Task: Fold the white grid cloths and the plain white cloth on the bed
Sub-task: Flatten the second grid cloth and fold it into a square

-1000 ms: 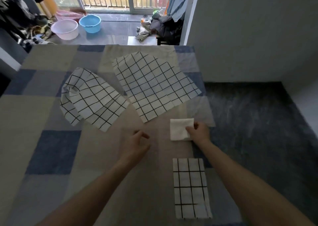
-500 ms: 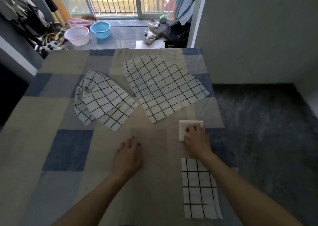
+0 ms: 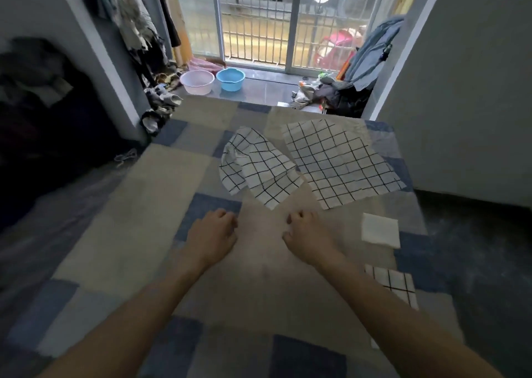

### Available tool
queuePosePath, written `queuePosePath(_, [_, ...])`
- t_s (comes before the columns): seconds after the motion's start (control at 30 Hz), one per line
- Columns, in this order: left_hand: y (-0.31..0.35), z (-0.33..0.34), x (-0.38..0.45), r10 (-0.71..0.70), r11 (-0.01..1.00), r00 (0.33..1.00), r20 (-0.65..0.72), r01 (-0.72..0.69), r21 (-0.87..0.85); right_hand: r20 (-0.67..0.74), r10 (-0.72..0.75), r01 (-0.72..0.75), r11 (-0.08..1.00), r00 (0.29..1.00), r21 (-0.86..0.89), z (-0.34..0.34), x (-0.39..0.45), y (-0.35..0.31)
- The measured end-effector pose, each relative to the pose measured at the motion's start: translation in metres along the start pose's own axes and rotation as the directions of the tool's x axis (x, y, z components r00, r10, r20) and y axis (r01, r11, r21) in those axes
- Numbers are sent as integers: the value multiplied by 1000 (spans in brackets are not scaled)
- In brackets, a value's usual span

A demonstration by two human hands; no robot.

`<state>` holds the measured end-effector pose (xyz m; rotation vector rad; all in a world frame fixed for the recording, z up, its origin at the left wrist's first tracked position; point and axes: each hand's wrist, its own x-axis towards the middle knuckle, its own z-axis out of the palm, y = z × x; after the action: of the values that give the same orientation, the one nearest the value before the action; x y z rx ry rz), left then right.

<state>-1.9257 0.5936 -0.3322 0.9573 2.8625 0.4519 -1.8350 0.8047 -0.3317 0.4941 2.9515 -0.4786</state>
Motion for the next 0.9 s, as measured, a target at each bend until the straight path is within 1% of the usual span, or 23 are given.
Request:
queuePosePath(0.07, [-32, -40, -21, -8, 998, 999, -34, 11, 68, -34, -114, 115, 993, 993, 19, -6, -9, -64])
queuePosePath(0.1, [-48, -60, -35, -15, 996, 999, -50, 19, 88, -67, -180, 180, 984, 981, -4, -10, -15, -98])
queuePosePath(0.17, [-81, -99, -65, -38, 994, 996, -76, 45, 100, -88, -304, 297, 951, 948, -86, -17, -25, -167])
queuePosePath(0.23, [-113, -134, -98, -62, 990, 994, -94, 73, 122, -103, -359, 354, 933, 928, -70, -20, -33, -231])
queuePosePath(0.3, [-149, -162, -134, -78, 980, 987, -142, 102, 169, -124, -409, 409, 912, 904, -27, -15, -40, -292])
queuePosePath(0.37, [-183, -185, -172, -106, 966, 976, -188, 146, 213, -104, -454, 458, 889, 885, 6, -4, -49, -347])
queuePosePath(0.43, [-215, -202, -206, -143, 952, 971, -193, 188, 241, -74, -500, 504, 863, 863, 43, 8, -58, -394])
queuePosePath(0.53, [-261, -224, -242, -188, 928, 961, -201, 241, 286, -45, -585, 586, 809, 810, 38, 23, -62, -452])
queuePosePath(0.67, [-309, -245, -267, -258, 913, 941, -217, 311, 265, 23, -625, 625, 781, 781, -15, 26, -58, -511])
queuePosePath(0.8, [-354, -259, -269, -242, 919, 948, -207, 292, 264, 34, -629, 629, 776, 777, -48, 24, -37, -556])
queuePosePath(0.9, [-393, -274, -249, -219, 928, 955, -202, 267, 259, 5, -611, 610, 791, 792, -54, 27, -6, -586])
